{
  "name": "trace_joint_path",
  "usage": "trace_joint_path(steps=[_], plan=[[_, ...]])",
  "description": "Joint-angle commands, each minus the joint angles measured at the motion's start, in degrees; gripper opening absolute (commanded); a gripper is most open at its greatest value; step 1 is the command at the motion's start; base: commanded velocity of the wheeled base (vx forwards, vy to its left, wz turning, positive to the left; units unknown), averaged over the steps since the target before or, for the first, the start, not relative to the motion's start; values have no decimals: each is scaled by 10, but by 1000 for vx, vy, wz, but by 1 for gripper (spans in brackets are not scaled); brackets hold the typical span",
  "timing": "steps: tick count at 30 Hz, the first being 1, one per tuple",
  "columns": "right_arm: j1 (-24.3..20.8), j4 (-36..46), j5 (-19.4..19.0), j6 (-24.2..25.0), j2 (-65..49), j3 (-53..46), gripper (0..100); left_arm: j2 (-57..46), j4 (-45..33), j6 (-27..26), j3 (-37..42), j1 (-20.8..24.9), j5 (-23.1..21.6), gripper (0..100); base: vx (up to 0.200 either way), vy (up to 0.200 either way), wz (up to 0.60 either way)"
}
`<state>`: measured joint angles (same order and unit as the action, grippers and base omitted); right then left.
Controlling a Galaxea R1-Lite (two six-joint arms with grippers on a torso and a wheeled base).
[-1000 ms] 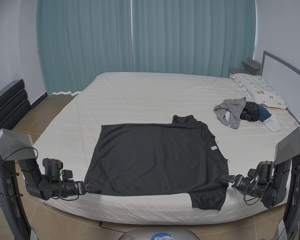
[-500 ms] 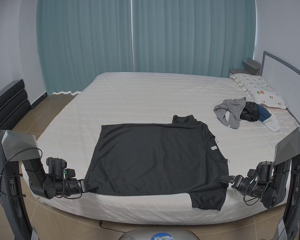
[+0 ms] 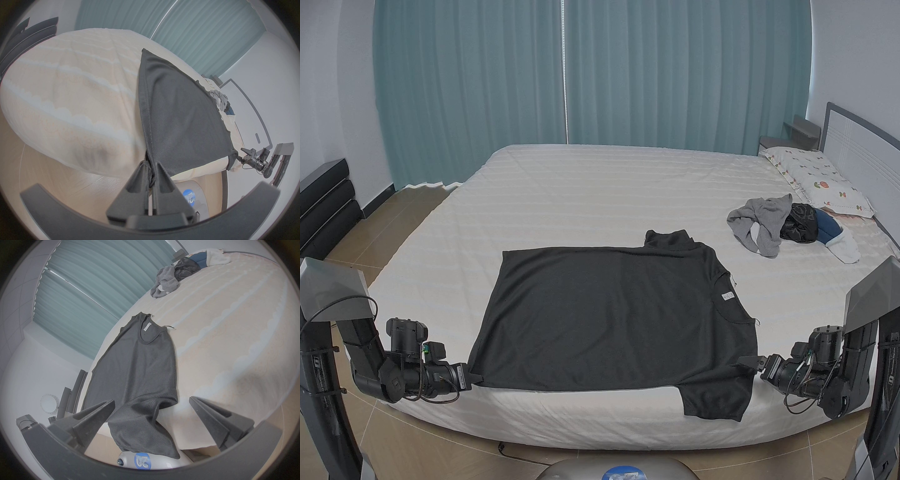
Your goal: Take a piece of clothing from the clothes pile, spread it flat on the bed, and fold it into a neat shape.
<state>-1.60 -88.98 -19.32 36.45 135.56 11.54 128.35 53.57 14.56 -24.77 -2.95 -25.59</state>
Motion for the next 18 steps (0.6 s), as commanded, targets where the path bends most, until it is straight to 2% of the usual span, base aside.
trace_joint_path(steps=[1, 8, 16, 17, 18], plan=[[-9, -8, 2, 0, 8, 8, 100, -11, 0, 2, 2, -6, 1, 0, 0, 0, 0], [-5, -1, 2, 0, 14, 52, 100, -12, 3, 32, -3, -7, 1, 0, 0, 0, 0], [-1, 52, 2, 2, 22, 91, 100, -16, 4, 32, -3, -9, 1, 0, 0, 0, 0], [1, 51, 2, 2, 24, 93, 0, -16, 3, 32, -3, -9, 1, 0, 0, 0, 0], [3, 51, 2, 2, 25, 95, 0, -16, 4, 32, -3, -9, 1, 0, 0, 0, 0]])
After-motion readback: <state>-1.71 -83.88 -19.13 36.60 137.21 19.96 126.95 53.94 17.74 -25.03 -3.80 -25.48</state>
